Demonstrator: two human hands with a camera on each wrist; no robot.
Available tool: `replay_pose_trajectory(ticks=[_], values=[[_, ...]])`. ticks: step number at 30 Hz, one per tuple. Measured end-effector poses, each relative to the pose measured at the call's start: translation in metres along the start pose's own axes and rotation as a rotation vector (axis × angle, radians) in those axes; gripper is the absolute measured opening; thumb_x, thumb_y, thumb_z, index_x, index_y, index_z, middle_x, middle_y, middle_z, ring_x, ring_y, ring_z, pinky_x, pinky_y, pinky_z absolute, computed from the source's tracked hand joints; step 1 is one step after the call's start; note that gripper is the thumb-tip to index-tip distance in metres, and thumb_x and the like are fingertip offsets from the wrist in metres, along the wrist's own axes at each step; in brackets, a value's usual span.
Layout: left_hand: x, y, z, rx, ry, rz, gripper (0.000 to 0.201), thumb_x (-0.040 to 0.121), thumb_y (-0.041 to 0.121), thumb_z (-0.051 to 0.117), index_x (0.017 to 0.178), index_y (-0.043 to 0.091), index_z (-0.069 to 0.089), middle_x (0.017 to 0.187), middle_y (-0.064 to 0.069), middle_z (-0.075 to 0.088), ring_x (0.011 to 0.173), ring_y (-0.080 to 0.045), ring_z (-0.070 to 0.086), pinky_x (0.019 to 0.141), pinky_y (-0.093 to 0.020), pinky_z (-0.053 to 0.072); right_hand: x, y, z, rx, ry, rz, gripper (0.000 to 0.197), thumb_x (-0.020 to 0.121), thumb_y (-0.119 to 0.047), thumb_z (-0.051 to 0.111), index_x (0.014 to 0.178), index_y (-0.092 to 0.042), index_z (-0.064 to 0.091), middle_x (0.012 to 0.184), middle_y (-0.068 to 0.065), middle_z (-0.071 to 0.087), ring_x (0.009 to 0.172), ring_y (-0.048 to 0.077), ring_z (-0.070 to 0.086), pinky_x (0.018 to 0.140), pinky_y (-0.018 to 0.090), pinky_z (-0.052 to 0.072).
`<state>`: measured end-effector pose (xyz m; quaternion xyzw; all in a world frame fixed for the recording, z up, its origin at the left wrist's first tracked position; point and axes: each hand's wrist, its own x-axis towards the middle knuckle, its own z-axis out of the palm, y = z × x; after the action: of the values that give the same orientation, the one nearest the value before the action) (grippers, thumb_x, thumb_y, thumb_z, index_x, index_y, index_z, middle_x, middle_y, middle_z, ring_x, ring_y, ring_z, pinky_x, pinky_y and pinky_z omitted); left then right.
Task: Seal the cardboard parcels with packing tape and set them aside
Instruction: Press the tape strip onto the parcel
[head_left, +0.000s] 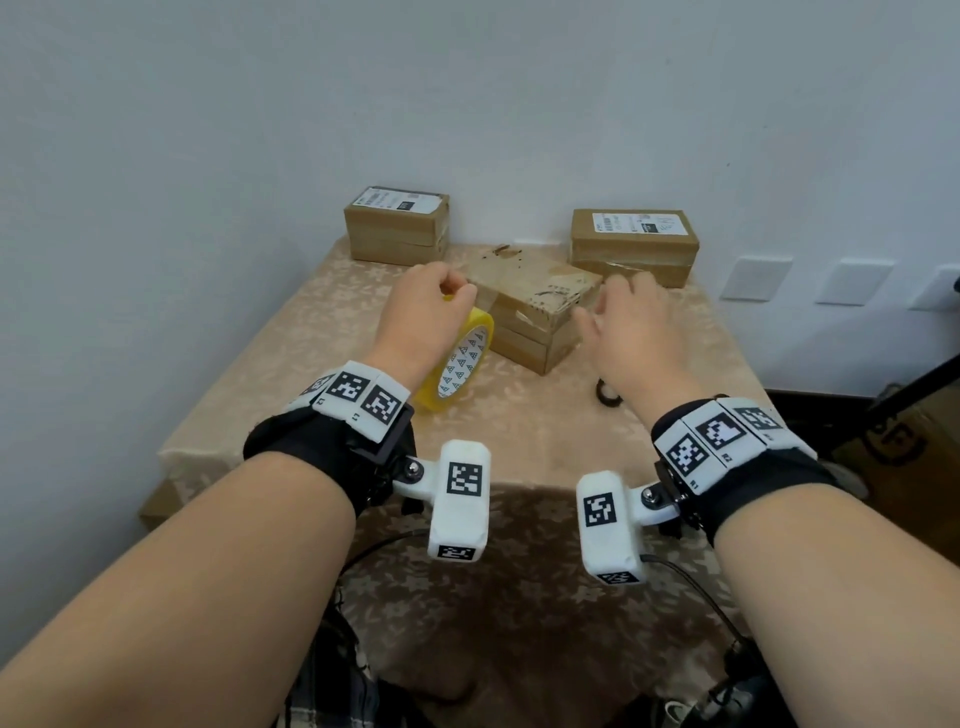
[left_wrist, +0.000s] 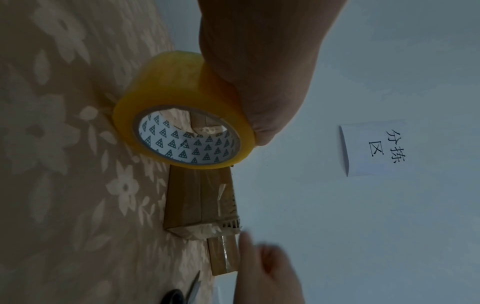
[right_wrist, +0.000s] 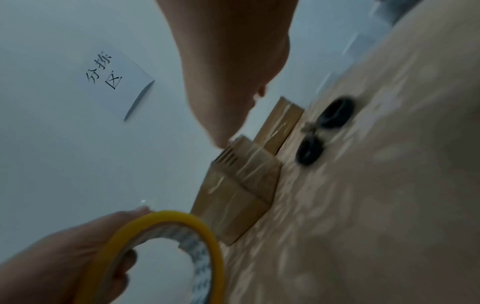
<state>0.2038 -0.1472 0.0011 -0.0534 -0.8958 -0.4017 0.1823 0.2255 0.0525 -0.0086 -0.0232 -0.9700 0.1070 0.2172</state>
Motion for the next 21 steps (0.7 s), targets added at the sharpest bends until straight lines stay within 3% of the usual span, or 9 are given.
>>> replay_pose_trajectory(ticks=[3, 5, 6, 9, 14, 16, 18, 21], values=[[0.005, -0.002, 0.001, -0.007, -0.01, 0.0, 0.01, 0.091, 0.023, 0.055, 0.084, 0.018, 0.06, 0.101, 0.0, 0.062, 0.093, -0.012, 0.054, 0.078, -0.024, 0.038, 0.016, -0.02, 0.008, 0.193, -0.026, -0.172, 0.047, 0.1, -0.045, 0.033, 0.137, -0.019, 0.046, 0.143, 0.005, 0.042, 0.135, 0.024, 0.034, 0.112, 0.045, 0.021], [0.007, -0.002, 0.001, -0.007, -0.015, 0.012, 0.01, 0.091, 0.024, 0.055, 0.082, 0.019, 0.06, 0.098, 0.002, 0.063, 0.09, -0.01, 0.054, 0.077, -0.023, 0.037, 0.027, -0.023, 0.019, 0.178, -0.156, -0.216, 0.051, 0.103, -0.044, 0.022, 0.149, -0.023, 0.029, 0.157, 0.001, 0.025, 0.147, 0.021, 0.015, 0.118, 0.047, 0.003], [0.008, -0.002, 0.001, -0.005, -0.016, 0.019, 0.011, 0.091, 0.023, 0.055, 0.082, 0.019, 0.06, 0.096, 0.003, 0.063, 0.089, -0.01, 0.053, 0.076, -0.022, 0.036, 0.031, -0.023, 0.025, 0.156, -0.211, -0.217, 0.051, 0.103, -0.044, 0.019, 0.15, -0.025, 0.026, 0.159, 0.0, 0.02, 0.148, 0.021, 0.01, 0.117, 0.049, 0.0], [0.007, 0.0, 0.002, -0.012, -0.025, 0.023, 0.011, 0.091, 0.023, 0.056, 0.084, 0.016, 0.062, 0.093, 0.003, 0.062, 0.088, -0.01, 0.054, 0.076, -0.022, 0.038, 0.034, -0.019, 0.041, 0.06, -0.253, -0.198, 0.051, 0.102, -0.045, 0.027, 0.15, -0.027, 0.027, 0.159, -0.002, 0.021, 0.147, 0.02, 0.011, 0.117, 0.05, 0.003], [0.004, 0.004, 0.003, -0.053, -0.049, 0.02, 0.011, 0.091, 0.02, 0.056, 0.083, 0.015, 0.062, 0.092, 0.002, 0.064, 0.088, -0.012, 0.056, 0.076, -0.024, 0.04, 0.026, -0.03, 0.045, -0.062, -0.135, -0.212, 0.051, 0.094, -0.047, 0.05, 0.139, -0.025, 0.04, 0.146, -0.001, 0.04, 0.139, 0.024, 0.027, 0.113, 0.049, 0.021], [0.003, 0.006, 0.002, -0.058, -0.06, 0.027, 0.01, 0.09, 0.019, 0.056, 0.083, 0.015, 0.062, 0.092, 0.002, 0.063, 0.087, -0.011, 0.055, 0.074, -0.023, 0.039, 0.027, -0.032, 0.039, 0.007, -0.071, -0.168, 0.05, 0.091, -0.059, 0.044, 0.128, -0.026, 0.053, 0.137, 0.0, 0.048, 0.13, 0.025, 0.037, 0.108, 0.048, 0.025], [0.003, 0.005, 0.0, -0.078, -0.083, 0.015, 0.01, 0.09, 0.02, 0.058, 0.083, 0.014, 0.062, 0.092, 0.003, 0.064, 0.086, -0.01, 0.056, 0.07, -0.021, 0.04, 0.035, -0.026, 0.034, 0.175, -0.02, -0.049, 0.053, 0.095, -0.06, 0.031, 0.119, -0.025, 0.061, 0.134, 0.004, 0.05, 0.128, 0.025, 0.039, 0.108, 0.047, 0.02], [0.003, 0.004, -0.004, -0.173, -0.153, -0.053, 0.01, 0.088, 0.02, 0.061, 0.083, 0.012, 0.065, 0.092, 0.0, 0.065, 0.085, -0.01, 0.057, 0.071, -0.02, 0.044, 0.045, -0.009, 0.034, 0.323, -0.132, 0.028, 0.046, 0.101, -0.045, 0.025, 0.136, -0.029, 0.051, 0.155, 0.009, 0.026, 0.145, 0.026, 0.014, 0.116, 0.047, 0.005]])
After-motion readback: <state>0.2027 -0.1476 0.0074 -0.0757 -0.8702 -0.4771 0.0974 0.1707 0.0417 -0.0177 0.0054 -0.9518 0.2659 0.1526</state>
